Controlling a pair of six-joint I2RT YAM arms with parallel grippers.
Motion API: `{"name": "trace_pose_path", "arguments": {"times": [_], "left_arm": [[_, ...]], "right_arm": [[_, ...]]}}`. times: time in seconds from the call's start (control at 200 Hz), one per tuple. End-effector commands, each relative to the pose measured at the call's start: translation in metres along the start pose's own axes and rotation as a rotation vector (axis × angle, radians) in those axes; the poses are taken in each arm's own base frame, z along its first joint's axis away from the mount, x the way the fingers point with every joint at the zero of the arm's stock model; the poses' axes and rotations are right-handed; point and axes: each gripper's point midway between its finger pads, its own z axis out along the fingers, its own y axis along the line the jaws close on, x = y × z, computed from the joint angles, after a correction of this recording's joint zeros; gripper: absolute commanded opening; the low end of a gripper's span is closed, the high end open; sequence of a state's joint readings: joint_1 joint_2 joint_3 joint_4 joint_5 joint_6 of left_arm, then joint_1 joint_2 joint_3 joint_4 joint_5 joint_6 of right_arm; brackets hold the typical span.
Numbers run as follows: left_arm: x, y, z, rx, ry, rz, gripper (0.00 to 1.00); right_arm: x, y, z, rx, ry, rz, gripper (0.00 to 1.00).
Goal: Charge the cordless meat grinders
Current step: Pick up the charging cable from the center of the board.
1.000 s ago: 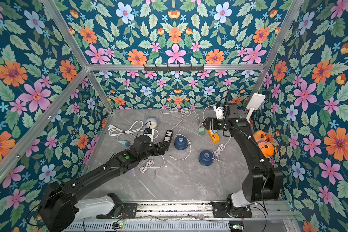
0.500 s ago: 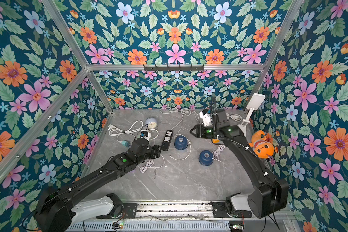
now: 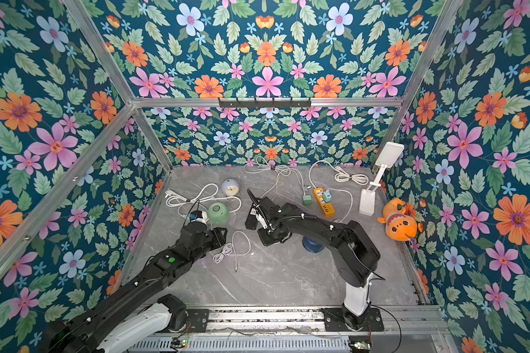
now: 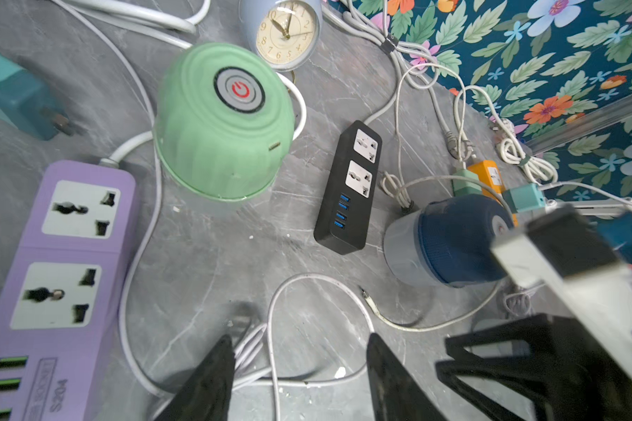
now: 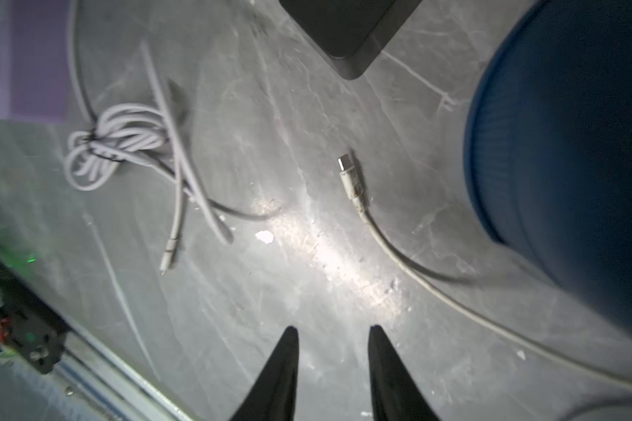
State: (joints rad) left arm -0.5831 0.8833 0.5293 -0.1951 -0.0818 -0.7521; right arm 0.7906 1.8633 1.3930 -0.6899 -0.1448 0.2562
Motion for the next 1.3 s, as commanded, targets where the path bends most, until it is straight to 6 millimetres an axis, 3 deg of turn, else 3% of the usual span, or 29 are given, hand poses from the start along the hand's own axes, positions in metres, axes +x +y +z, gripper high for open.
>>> {"name": "trace_pose_path", "arguments": {"times": [0.0,0.28,0.62,0.745,0.84,0.995,1.135,1.295], "left_arm": [[0.004,0.005,-0.001,-0.008,0.009,-0.016,0.59],[0.007,0.006,0.001,-0.002,0.014,-0.023,0.6],[0.01,0.006,0.004,0.002,0.023,-0.02,0.6],[0.009,0.005,0.004,0.008,0.023,-0.018,0.59],[0.009,0.004,0.005,0.008,0.022,-0.016,0.6],[0.006,-0.001,0.005,0.024,0.019,-0.012,0.6],[-0.002,-0.02,0.003,0.097,0.011,0.011,0.59],[-0.014,-0.056,0.0,0.248,-0.001,0.063,0.59]], "right_arm": [[-0.008,-0.002,0.014,0.047,0.013,-0.058,0.35],[-0.025,-0.011,0.045,0.112,0.046,-0.09,0.33],[-0.021,-0.017,0.069,0.127,0.091,-0.097,0.32],[-0.021,-0.017,0.07,0.129,0.093,-0.095,0.27],[-0.026,-0.015,0.059,0.129,0.066,-0.096,0.17],[-0.035,-0.008,0.029,0.115,0.011,-0.095,0.12],[-0.046,0.006,-0.017,0.071,-0.075,-0.09,0.05],[-0.06,0.019,-0.07,0.02,-0.181,-0.088,0.0]]}}
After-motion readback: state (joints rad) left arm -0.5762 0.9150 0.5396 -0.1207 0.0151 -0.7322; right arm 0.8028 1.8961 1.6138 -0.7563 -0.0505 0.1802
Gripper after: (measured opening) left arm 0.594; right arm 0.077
